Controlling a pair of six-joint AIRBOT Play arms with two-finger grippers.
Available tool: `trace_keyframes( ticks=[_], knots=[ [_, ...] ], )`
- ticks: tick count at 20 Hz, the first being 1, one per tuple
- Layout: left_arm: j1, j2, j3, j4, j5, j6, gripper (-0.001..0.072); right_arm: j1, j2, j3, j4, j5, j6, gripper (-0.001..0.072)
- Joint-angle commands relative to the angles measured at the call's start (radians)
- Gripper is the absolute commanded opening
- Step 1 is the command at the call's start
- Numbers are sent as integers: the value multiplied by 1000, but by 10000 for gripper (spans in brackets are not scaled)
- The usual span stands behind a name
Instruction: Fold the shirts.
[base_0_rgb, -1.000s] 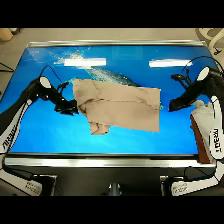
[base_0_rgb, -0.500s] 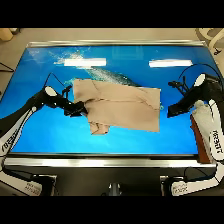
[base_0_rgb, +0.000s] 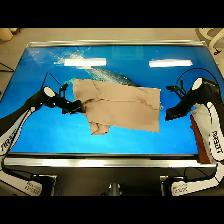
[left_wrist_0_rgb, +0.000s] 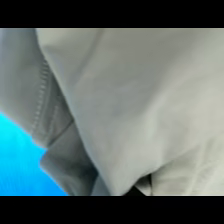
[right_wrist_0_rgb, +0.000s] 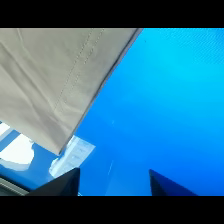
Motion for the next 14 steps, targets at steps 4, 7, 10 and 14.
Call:
trace_keyframes(
  ticks=[4, 7, 10, 14],
  knots=[
    [-19, 7, 1, -8, -4, 36, 28, 0, 0, -146, 187, -21, -20, 556],
    [-18, 21, 1, -8, -15, 43, 28, 0, 0, -235, 250, -67, -22, 562],
    [-18, 42, 1, -8, -16, 69, 28, 0, 0, -289, 296, -143, -11, 560],
    [-18, 72, 1, -8, -16, 85, 28, 0, -1, -298, 337, -182, 13, 432]
  ],
)
